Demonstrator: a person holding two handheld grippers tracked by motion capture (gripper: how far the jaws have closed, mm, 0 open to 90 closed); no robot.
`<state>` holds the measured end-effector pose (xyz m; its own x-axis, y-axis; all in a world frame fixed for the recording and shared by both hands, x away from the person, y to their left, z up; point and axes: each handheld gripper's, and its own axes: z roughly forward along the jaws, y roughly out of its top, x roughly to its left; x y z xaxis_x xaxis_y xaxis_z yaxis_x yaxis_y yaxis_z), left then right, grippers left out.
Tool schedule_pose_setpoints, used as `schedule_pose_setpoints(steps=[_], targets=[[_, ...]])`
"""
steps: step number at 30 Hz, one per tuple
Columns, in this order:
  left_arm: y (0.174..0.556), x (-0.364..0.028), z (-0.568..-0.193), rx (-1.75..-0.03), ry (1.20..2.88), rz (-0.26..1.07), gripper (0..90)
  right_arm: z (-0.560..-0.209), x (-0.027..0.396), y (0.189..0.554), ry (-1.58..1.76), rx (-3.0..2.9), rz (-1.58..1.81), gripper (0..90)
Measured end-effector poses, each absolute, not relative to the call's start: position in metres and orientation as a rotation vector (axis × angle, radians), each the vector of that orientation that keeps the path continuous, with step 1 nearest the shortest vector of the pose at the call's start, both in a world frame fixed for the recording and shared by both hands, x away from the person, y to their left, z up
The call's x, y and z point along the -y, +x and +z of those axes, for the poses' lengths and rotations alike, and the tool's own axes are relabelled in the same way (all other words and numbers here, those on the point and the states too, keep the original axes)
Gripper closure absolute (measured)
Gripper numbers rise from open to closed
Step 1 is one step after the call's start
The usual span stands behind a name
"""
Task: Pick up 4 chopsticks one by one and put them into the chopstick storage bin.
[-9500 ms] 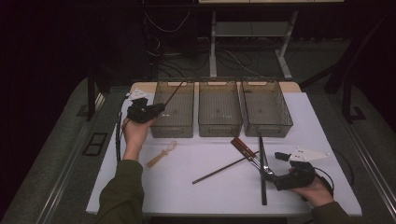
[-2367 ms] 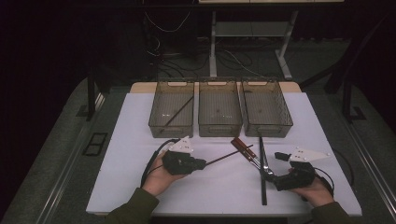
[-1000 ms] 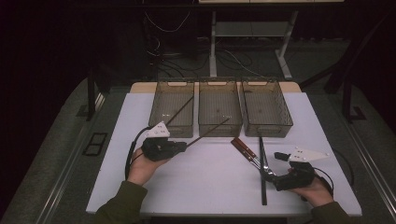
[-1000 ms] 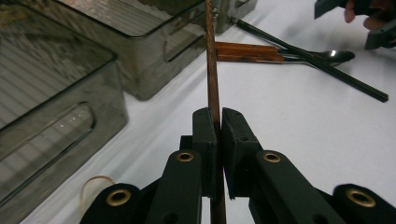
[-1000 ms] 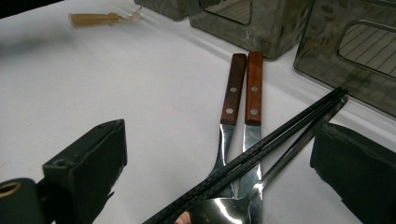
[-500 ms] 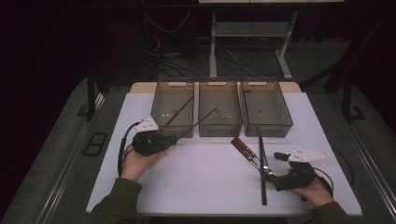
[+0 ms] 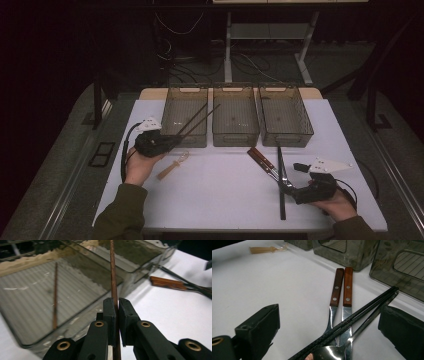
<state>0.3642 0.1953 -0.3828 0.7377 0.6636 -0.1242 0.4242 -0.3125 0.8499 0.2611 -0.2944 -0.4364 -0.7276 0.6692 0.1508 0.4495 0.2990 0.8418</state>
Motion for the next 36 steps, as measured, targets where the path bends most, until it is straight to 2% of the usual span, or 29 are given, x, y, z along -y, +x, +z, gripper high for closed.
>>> schedule_pose_setpoints(steps=[14, 36], targets=[[0.393, -0.193, -0.364, -0.886, 1.942, 0.378, 83.3, -0.437, 0.295, 0.261, 1.034, -2.334, 1.397, 4.0], [0.441, -0.179, -0.373, -1.073, 1.915, 0.441, 83.3, -0.437, 0.296, 0.261, 1.042, -2.329, 1.408, 4.0]])
